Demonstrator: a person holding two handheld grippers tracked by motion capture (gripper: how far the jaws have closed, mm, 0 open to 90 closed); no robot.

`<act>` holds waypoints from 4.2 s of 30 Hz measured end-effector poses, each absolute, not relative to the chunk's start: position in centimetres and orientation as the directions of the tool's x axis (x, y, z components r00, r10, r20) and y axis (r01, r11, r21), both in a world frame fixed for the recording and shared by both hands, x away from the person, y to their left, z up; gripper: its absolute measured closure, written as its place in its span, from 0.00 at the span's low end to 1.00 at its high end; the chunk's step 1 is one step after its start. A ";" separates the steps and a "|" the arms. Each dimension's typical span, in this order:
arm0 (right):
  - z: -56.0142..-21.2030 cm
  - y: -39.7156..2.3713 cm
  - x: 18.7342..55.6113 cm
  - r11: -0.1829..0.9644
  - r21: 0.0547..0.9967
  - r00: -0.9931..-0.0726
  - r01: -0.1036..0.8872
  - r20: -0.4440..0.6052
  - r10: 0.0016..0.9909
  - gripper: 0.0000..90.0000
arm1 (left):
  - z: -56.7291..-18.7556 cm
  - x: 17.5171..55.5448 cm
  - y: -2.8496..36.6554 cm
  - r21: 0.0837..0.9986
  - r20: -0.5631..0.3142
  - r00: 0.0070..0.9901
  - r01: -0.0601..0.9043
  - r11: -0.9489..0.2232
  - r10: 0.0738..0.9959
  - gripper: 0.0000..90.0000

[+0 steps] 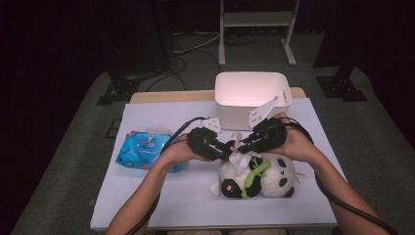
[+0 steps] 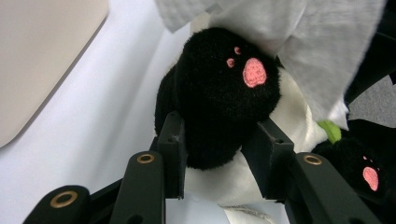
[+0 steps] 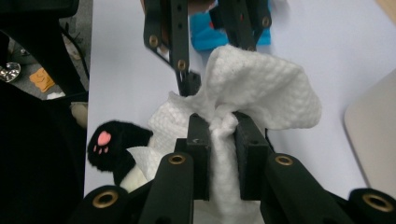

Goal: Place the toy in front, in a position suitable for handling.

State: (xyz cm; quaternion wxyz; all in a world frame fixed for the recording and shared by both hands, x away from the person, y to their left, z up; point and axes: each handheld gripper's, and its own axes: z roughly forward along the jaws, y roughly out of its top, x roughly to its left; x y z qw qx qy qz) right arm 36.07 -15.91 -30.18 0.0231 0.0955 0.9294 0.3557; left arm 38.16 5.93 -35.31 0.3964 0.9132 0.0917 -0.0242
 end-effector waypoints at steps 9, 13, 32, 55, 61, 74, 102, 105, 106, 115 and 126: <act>-30.4 -14.8 35.8 0.744 0.653 -0.986 0.142 0.027 0.165 0.86 | -35.3 38.0 5.6 0.712 -0.096 0.984 0.173 -0.680 0.151 0.67; -30.8 -15.5 35.7 0.747 0.646 -0.984 0.158 0.039 0.174 0.86 | -35.3 38.1 5.6 0.713 -0.099 0.983 0.177 -0.678 0.152 0.67; -33.2 -16.2 35.0 0.776 0.602 -0.981 0.186 0.063 0.185 0.86 | -35.4 38.2 5.5 0.702 -0.102 0.982 0.183 -0.688 0.158 0.66; -33.3 -24.0 37.1 0.720 0.598 -0.925 0.352 0.104 0.365 0.86 | -35.2 38.1 5.6 0.698 -0.119 0.982 0.186 -0.691 0.145 0.63; -33.9 -23.0 36.6 0.731 0.588 -0.934 0.345 0.134 0.332 0.86 | -34.4 37.6 5.3 0.695 -0.115 0.986 0.168 -0.699 0.123 0.58; -33.9 -20.7 36.5 0.745 0.594 -0.948 0.302 0.108 0.298 0.86 | -34.4 37.2 5.1 0.696 -0.125 0.987 0.158 -0.701 0.098 0.59; -33.1 -24.7 36.4 0.701 0.615 -0.923 0.362 0.130 0.363 0.85 | -34.4 37.1 5.3 0.690 -0.140 0.987 0.155 -0.707 0.080 0.59; -33.1 -25.6 36.2 0.688 0.620 -0.915 0.377 0.132 0.382 0.85 | -34.4 37.1 5.3 0.688 -0.142 0.987 0.157 -0.708 0.081 0.59; -33.1 -25.9 36.1 0.685 0.621 -0.912 0.381 0.134 0.386 0.85 | -34.4 37.1 5.3 0.688 -0.142 0.987 0.157 -0.708 0.081 0.59; -33.5 -27.5 35.4 0.672 0.621 -0.904 0.403 0.154 0.399 0.85 | -34.1 37.1 5.4 0.687 -0.150 0.986 0.154 -0.710 0.069 0.58; -34.4 -25.9 34.5 0.660 0.648 -0.917 0.379 0.166 0.364 0.86 | -33.1 36.7 5.2 0.688 -0.146 0.989 0.126 -0.714 0.033 0.54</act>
